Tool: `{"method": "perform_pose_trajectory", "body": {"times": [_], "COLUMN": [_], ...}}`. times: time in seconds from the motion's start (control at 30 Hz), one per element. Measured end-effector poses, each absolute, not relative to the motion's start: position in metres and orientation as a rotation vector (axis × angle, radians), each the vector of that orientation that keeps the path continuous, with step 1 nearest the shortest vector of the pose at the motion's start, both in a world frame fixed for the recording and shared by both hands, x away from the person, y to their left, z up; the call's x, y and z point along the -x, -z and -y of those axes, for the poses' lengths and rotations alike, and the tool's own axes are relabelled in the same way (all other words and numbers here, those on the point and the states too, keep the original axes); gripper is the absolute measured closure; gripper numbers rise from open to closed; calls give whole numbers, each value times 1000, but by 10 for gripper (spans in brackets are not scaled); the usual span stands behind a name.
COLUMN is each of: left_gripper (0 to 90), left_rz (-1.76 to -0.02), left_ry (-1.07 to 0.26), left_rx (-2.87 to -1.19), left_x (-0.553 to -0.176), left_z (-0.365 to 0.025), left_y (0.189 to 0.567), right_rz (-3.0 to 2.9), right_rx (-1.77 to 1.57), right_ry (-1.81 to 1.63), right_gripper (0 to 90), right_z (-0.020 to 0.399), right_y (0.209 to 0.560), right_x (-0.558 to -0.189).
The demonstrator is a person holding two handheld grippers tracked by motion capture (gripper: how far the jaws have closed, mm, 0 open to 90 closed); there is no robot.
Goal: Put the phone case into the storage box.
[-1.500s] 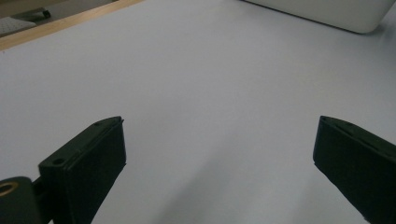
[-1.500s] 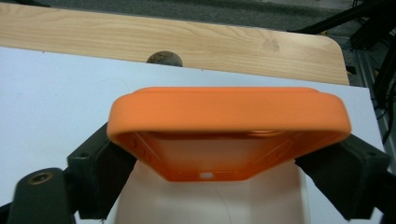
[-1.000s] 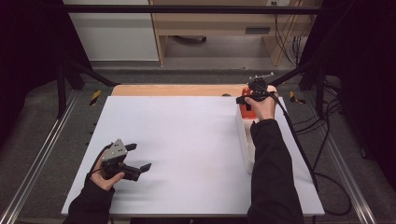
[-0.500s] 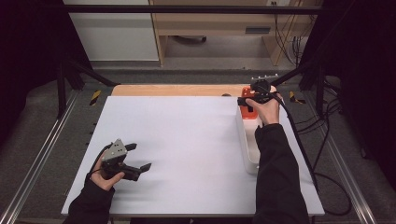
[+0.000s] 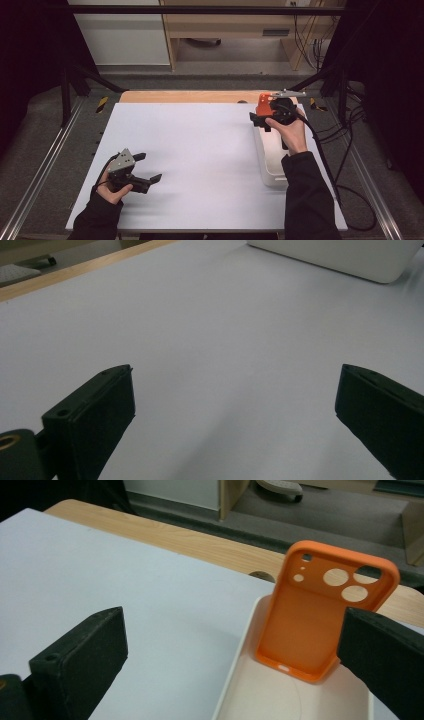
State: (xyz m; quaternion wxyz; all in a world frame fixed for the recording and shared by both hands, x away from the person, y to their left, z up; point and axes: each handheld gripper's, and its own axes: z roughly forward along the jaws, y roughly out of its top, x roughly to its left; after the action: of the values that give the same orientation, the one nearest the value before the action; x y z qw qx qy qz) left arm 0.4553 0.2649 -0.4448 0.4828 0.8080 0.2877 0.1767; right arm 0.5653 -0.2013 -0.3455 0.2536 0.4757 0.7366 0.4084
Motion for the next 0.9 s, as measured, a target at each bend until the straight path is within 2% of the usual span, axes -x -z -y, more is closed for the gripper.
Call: {"method": "perform_pose_trajectory", "body": {"times": [0.37,0.9], "left_gripper": [22,21], "left_rz": [-702,-698], "left_ry": [-436,-434], "left_rx": [-1954,-1943], "left_x": [-454,-453], "left_z": [-265,-265], "left_y": [443,442], "right_rz": [-2046,-2119], "right_rx": [-1129,-956], "right_ry": [-1256,-1376], "right_gripper": [5,5], "right_z": [203,230], "right_y": [352,395], "right_x": [-513,-458]}}
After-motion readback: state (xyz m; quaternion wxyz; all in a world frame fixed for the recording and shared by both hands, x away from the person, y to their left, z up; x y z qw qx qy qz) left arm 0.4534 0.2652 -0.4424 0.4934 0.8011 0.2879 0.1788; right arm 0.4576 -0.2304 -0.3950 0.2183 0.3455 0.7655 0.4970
